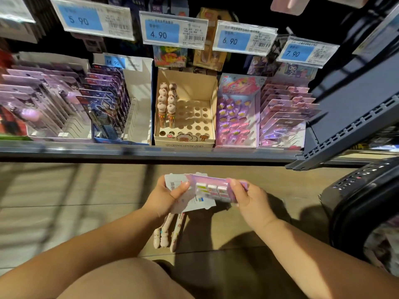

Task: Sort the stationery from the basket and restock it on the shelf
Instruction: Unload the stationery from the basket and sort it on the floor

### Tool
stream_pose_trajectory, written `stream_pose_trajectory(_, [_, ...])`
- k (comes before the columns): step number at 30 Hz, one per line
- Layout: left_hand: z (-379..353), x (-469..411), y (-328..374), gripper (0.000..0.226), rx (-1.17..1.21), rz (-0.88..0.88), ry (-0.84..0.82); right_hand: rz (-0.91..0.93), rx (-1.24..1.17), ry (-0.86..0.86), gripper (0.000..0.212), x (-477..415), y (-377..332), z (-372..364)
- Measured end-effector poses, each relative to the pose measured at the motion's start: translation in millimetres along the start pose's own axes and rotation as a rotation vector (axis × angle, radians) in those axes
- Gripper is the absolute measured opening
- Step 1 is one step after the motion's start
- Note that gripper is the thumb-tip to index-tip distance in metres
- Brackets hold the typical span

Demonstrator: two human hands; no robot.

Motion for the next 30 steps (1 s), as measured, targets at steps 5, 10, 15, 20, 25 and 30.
stream_pose_trajectory(5, [-7.4, 2.2, 2.8, 0.039, 0.173, 0.037, -0.09, -0.131, -0.063, -0.118, 0.032, -4.1, 0.1, -0.9])
stream_pose_trajectory(10, [-17.5, 5.3, 1.6, 0.052, 0.129, 0.093, -0.161, -0.191, -0.021, -0.167, 0.033, -3.3, 1.1, -5.5])
stream_pose_trajectory(15, [-13.3, 2.4, -0.6, 0.04, 0.065, 0.104, -0.063, -0.355, -0.266, -0.231, 0.026, 0.4, 9.6, -13.3])
stream_pose_trajectory(20, [-3.6, 0.5, -7.1, 0.037, 0.095, 0.113, 0.074, -0.346, -0.359, -0.383, 0.048, 0.2, 27.0, -13.9])
stream_pose_trajectory(25, [19.3, -1.7, -7.4, 0.037, 0.094, 0.076, 0.235, -0.414, -0.404, -0.206, 0.048, -6.7, 63.0, 12.7])
stream_pose_trajectory(30, [22.4, -3.5, -17.6, 0.039, 0.004, 0.102, 0.226, -0.414, -0.168, -0.161, 0.014, -9.4, 79.4, 21.1])
Point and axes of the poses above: each hand's wrist, its own x-axis away from the middle knuckle, its own z-axis out of the back of the hand, y = z × x, the point moved 6 cm from there along -x, towards the middle knuckle, and after that the axes turned 2 degrees about -x, right-handed, at the moved point
